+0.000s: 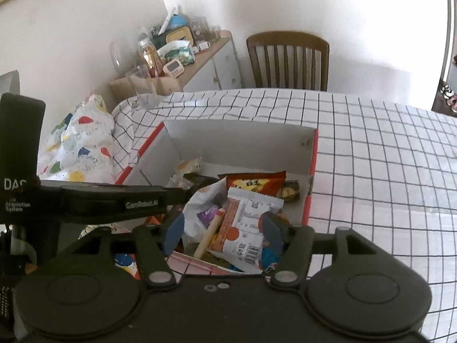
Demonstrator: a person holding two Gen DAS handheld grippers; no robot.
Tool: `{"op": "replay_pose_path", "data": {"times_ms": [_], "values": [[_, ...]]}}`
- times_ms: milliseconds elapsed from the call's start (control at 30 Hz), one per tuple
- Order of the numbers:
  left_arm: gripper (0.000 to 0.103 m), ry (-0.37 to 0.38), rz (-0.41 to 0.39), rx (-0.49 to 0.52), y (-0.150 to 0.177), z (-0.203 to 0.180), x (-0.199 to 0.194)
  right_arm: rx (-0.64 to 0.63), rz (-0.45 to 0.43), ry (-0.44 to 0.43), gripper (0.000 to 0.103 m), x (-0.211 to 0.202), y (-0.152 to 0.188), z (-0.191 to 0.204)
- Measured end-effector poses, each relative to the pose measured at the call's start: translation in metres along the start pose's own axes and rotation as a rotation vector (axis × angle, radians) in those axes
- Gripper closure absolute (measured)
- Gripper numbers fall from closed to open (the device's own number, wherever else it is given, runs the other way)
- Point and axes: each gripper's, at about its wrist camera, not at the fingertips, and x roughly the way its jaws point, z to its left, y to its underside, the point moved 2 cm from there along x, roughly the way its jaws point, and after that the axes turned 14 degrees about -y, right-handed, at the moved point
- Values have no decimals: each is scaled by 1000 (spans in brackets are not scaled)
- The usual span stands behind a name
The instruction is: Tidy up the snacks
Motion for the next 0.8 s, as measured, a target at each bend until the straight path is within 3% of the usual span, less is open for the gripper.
{"op": "replay_pose_path", "data": {"times_ms": [33, 67, 133, 333, 533, 667, 800], "values": [[63, 8, -3, 2, 1, -1, -2, -8, -7, 2, 40, -3, 0, 0], [39, 14, -7, 1, 1, -1, -5, -22, -16, 5, 39, -6, 1, 1], [22, 11, -36, -10, 3, -1, -12, -40, -32, 11, 38, -13, 1, 1], [22, 25, -88, 1, 6, -7, -30, -44, -97, 19, 30, -35, 7, -4], [13, 12, -153, -5, 11, -9, -46, -77, -166, 13, 18, -58, 17, -4], [0, 7, -204, -14, 15, -9, -58, -112, -208, 7, 6, -75, 25, -5], [0, -10, -256, -5, 19, -11, -71, -126, -262, 13, 0, -95, 36, -6]]}}
